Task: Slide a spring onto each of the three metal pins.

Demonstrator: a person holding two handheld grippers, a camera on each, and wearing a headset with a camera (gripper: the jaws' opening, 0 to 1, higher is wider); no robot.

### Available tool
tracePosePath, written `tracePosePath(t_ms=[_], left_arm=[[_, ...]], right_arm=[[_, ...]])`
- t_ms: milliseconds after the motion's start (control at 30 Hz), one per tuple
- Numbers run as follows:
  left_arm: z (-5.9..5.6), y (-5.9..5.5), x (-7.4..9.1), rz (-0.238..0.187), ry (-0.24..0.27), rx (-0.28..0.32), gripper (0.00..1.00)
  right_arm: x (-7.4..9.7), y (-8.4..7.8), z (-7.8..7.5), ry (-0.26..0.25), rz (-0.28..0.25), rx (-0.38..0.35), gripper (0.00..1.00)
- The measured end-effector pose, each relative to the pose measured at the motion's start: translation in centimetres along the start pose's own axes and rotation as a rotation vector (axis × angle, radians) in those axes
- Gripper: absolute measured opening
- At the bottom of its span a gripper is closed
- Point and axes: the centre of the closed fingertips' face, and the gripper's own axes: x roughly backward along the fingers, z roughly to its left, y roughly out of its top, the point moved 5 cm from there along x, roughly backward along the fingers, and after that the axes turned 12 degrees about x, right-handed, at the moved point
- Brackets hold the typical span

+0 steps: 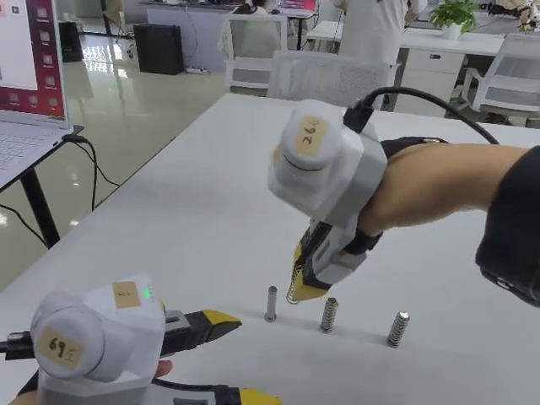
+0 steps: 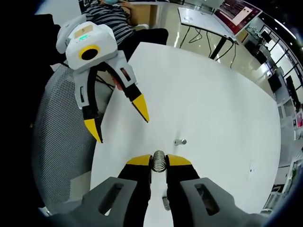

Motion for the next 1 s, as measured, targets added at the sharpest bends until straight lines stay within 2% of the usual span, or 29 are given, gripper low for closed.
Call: tracePosePath(t_ms=[200,533,667,1000], left_arm=[[0.0,-0.1,0.0,0.004,0.003,-0.003,0.51],[0.0,-0.2,0.1,0.005,0.007,-0.002,0.51],[0.0,-0.2,0.1,0.006,0.008,-0.002,0.5],[0.1,-0.2,0.1,0.005,0.009,-0.002,0.5]], right_arm=[[-0.9,-0.3,-1.4,-0.019,0.022,-0.002,0.08],[-2.4,-0.1,-2.9,-0.025,0.009,-0.027,0.08],[-3.2,-0.5,-3.6,-0.029,0.025,-0.036,0.08],[-4.3,-0.8,-4.3,-0.033,0.035,-0.046,0.08]])
